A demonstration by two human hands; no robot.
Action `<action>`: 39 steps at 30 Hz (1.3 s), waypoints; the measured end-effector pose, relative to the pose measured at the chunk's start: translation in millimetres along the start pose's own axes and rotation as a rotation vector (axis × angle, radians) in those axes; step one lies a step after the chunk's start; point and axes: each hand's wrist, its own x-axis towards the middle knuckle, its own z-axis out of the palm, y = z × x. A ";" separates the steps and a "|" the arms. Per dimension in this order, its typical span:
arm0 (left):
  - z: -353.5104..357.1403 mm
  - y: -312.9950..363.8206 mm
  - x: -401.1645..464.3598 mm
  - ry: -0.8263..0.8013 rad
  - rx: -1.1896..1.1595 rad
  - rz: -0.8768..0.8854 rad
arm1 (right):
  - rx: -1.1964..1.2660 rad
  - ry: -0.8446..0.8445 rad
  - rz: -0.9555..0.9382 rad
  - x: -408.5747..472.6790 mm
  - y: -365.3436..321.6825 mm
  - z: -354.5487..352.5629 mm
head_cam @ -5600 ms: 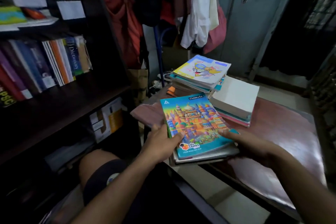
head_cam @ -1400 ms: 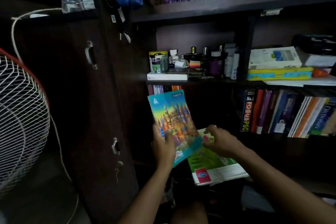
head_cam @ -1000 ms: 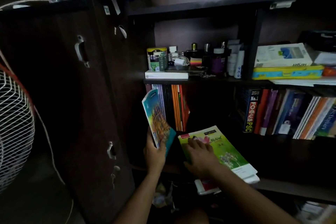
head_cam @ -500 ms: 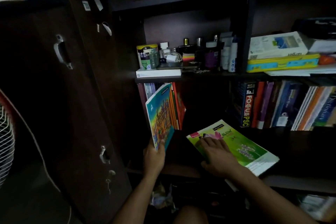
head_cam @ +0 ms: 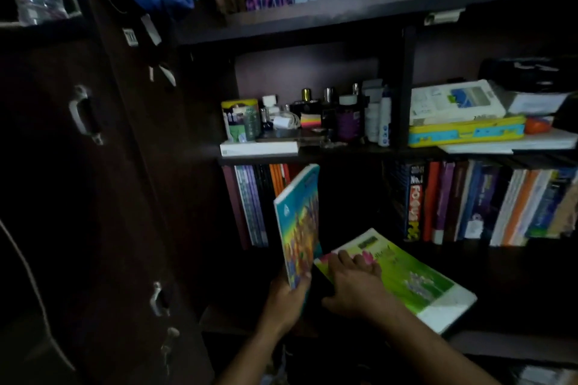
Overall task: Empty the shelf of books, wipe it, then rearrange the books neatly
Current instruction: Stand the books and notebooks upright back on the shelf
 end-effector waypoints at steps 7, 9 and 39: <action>-5.2 6.2 27.9 -0.161 0.098 0.078 | 0.366 -0.062 -0.097 38.2 4.5 -2.1; -5.7 4.3 33.7 -0.183 0.094 0.114 | 0.453 -0.101 -0.117 48.7 9.3 -1.8; 6.7 -20.6 56.3 -0.108 0.387 0.018 | 0.476 0.236 -0.080 155.5 -6.2 11.6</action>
